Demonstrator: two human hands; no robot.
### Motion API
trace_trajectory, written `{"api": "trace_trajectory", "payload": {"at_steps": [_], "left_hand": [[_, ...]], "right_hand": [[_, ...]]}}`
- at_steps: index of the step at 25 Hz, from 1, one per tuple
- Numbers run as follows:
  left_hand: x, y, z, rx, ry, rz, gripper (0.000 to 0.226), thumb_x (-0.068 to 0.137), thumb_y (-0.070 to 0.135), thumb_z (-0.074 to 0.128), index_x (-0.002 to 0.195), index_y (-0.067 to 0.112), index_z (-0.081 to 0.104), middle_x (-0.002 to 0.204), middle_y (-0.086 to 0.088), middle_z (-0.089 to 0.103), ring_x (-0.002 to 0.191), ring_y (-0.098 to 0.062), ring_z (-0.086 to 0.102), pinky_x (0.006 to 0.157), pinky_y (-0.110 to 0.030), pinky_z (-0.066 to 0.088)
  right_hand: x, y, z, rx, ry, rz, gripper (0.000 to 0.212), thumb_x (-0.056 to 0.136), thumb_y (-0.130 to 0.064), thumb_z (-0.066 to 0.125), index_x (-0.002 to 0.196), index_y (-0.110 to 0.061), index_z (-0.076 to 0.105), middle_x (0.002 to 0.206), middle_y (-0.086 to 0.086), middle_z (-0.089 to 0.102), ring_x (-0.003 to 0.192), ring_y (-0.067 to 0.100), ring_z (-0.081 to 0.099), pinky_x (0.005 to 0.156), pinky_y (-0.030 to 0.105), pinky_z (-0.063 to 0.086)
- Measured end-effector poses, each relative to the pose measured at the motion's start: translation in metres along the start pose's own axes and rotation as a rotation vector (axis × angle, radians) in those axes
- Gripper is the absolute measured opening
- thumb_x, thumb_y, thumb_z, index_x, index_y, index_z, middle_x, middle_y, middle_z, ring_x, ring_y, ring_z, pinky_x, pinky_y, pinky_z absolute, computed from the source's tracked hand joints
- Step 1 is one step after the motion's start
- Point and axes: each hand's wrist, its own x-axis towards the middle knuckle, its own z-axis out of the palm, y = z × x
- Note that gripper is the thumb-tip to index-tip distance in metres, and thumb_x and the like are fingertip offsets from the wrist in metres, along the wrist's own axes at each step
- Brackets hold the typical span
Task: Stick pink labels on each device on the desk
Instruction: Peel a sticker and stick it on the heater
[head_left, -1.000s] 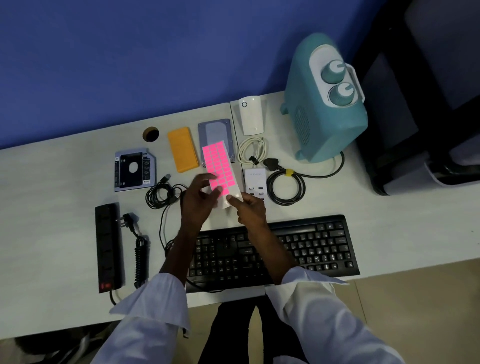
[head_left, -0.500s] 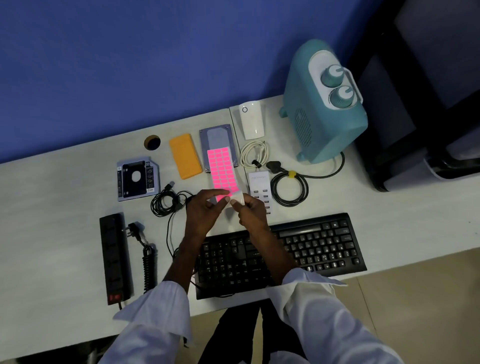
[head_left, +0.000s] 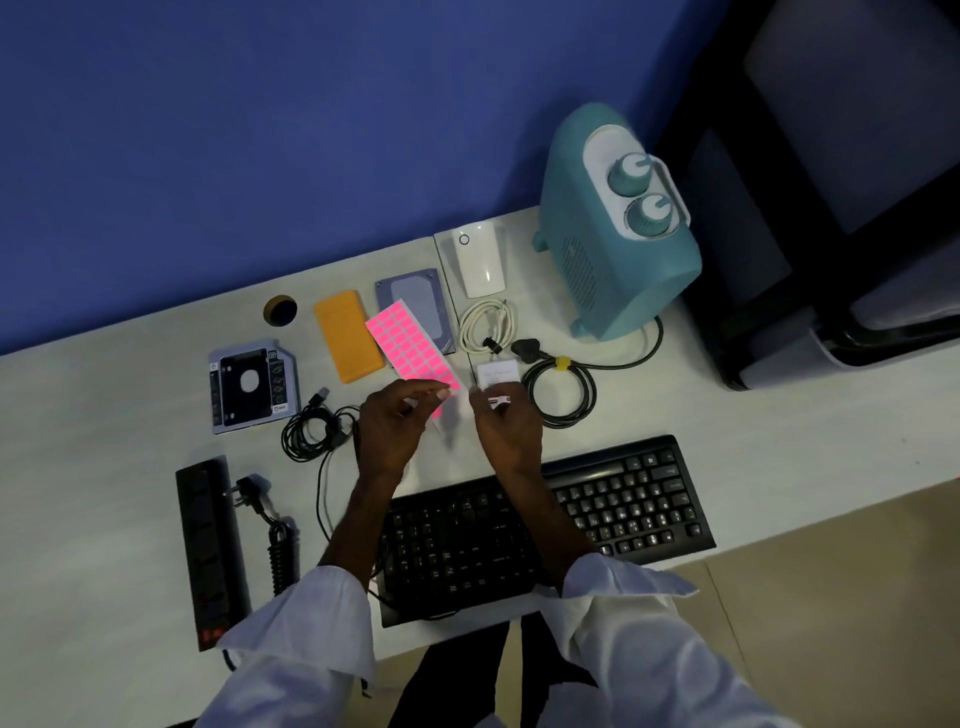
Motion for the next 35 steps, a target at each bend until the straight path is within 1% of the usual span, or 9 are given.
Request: {"api": "trace_trajectory", "payload": {"at_steps": [3,7,12,17,20,23,26,30,35], "left_hand": [[0.01,0.016,0.014,-0.016,-0.117,0.022,0.008,0.087,0.009,0.073,0.091,0.009,0.079,0.086,0.002,0.078,0.062,-0.009,0.066,0.055,-0.02,0.05],[0.032,0.038,0.045,0.047,-0.221,0.044,0.01,0.08,0.003,0.077,0.087,0.011,0.078,0.074,0.012,0.075,0.054,-0.005,0.064,0.053,-0.017,0.049],[0.053,0.06,0.084,0.15,-0.261,0.115,0.014,0.071,0.009,0.085,0.077,0.013,0.074,0.075,0.002,0.072,0.065,-0.009,0.066,0.06,-0.019,0.05],[0.073,0.098,0.132,0.231,-0.343,0.14,0.019,0.072,0.019,0.086,0.082,0.015,0.071,0.076,0.003,0.069,0.06,-0.007,0.062,0.058,-0.027,0.053],[0.085,0.129,0.154,0.21,-0.097,0.216,0.019,0.085,0.019,0.074,0.103,0.018,0.066,0.098,0.004,0.068,0.073,-0.011,0.066,0.06,-0.042,0.057],[0.097,0.181,0.182,0.15,0.259,0.19,0.057,0.079,0.047,0.076,0.123,0.017,0.056,0.118,0.0,0.061,0.098,-0.013,0.061,0.083,-0.04,0.055],[0.111,0.225,0.219,0.271,0.226,0.056,0.117,0.052,0.073,0.076,0.146,0.016,0.036,0.146,-0.008,0.044,0.135,-0.026,0.042,0.113,-0.039,0.036],[0.111,0.23,0.247,0.314,0.173,-0.035,0.13,0.05,0.044,0.094,0.153,0.012,0.02,0.153,-0.017,0.029,0.14,-0.034,0.033,0.108,-0.041,0.035],[0.11,0.215,0.237,0.265,0.229,-0.021,0.119,0.055,0.035,0.094,0.152,0.017,0.028,0.153,-0.008,0.036,0.138,-0.022,0.038,0.101,-0.02,0.029]], "right_hand": [[0.016,-0.018,-0.028,0.312,-0.295,0.182,0.011,0.088,-0.024,0.069,0.087,-0.014,0.073,0.075,0.005,0.073,0.059,0.02,0.062,0.052,0.025,0.045],[0.041,-0.02,-0.065,0.441,-0.453,0.255,0.022,0.082,-0.014,0.074,0.103,-0.007,0.074,0.088,0.012,0.074,0.07,0.02,0.066,0.066,0.027,0.047],[0.072,-0.016,-0.111,0.529,-0.609,0.319,0.015,0.092,-0.015,0.064,0.104,-0.013,0.071,0.097,0.002,0.075,0.077,0.014,0.068,0.078,0.026,0.048],[0.099,-0.02,-0.164,0.632,-0.533,0.316,0.015,0.088,-0.007,0.067,0.103,-0.009,0.072,0.086,0.001,0.073,0.062,0.007,0.062,0.062,0.017,0.048],[0.112,-0.018,-0.187,0.681,-0.428,0.308,0.015,0.085,-0.006,0.071,0.098,-0.013,0.074,0.082,-0.001,0.072,0.059,0.008,0.058,0.059,0.017,0.049],[0.118,-0.013,-0.208,0.746,-0.371,0.31,0.016,0.086,-0.003,0.069,0.098,-0.012,0.073,0.084,-0.002,0.072,0.061,0.009,0.056,0.06,0.018,0.049],[0.119,-0.016,-0.222,0.845,-0.329,0.288,0.016,0.088,-0.002,0.064,0.091,-0.016,0.072,0.082,-0.002,0.069,0.064,0.01,0.057,0.063,0.02,0.045],[0.129,-0.031,-0.23,0.947,-0.298,0.207,0.013,0.09,-0.004,0.063,0.091,-0.015,0.071,0.08,-0.002,0.068,0.064,0.011,0.056,0.062,0.021,0.04],[0.137,-0.047,-0.236,0.932,-0.284,0.158,0.012,0.088,-0.01,0.067,0.087,-0.021,0.072,0.081,-0.004,0.069,0.067,0.009,0.059,0.068,0.025,0.04]]}}
